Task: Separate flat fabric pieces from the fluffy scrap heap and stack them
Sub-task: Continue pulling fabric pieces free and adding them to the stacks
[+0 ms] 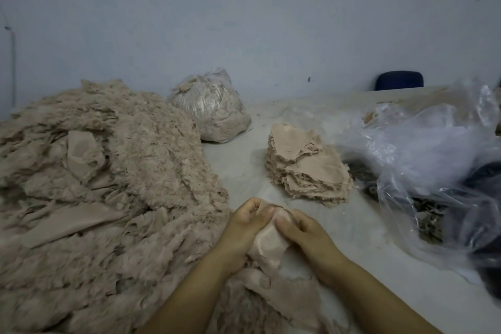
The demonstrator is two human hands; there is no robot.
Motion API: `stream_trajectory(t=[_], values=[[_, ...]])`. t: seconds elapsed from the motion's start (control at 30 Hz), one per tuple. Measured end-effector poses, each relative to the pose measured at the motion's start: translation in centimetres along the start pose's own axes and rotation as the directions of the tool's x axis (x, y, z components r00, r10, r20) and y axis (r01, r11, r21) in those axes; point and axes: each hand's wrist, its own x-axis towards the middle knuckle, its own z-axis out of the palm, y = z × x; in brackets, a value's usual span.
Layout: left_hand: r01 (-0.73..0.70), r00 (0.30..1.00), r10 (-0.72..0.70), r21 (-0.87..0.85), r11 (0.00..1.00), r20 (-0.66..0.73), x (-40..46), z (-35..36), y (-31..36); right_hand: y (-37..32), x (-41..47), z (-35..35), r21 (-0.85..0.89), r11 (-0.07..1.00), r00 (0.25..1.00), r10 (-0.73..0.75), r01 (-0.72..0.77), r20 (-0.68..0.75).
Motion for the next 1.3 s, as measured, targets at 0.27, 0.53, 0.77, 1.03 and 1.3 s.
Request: stream_trajectory(t=[0.27, 0.53, 0.77, 1.03, 1.3], values=[[-0.022, 0.949, 0.043, 0.071, 0.997, -0.313, 1.7, -0.2, 0.4, 0.4, 0.5, -1.2, 0.054, 0.998, 0.963, -0.016, 0.031, -0.269], [0.041, 0.926, 0.077, 0.299, 0.953, -0.37, 2.2, -1.3, 0.4, 0.9, 1.2, -3.6, -0.456, 0.878, 0.875, -0.1, -0.146, -0.473], [0.013, 1.0, 0.013, 0.786, 0.618, -0.027, 1.3, -1.1, 0.5, 1.0, 1.5, -3.3, -0.343, 0.939, 0.857, -0.145, -0.039, -0.494], [0.052, 0.998, -0.059, 0.946, 0.32, -0.034, 1.7, -1.8, 1.4, 0.7, 2.0, -4.7, -0.217, 0.976, 0.789, -0.143, 0.012, -0.597], [-0.062, 0.966, -0.209, 0.923, 0.379, 0.151, -0.1, -1.7, 1.6, 0.4, 2.1, -3.7, -0.211, 0.977, 0.89, -0.104, 0.009, -0.443]])
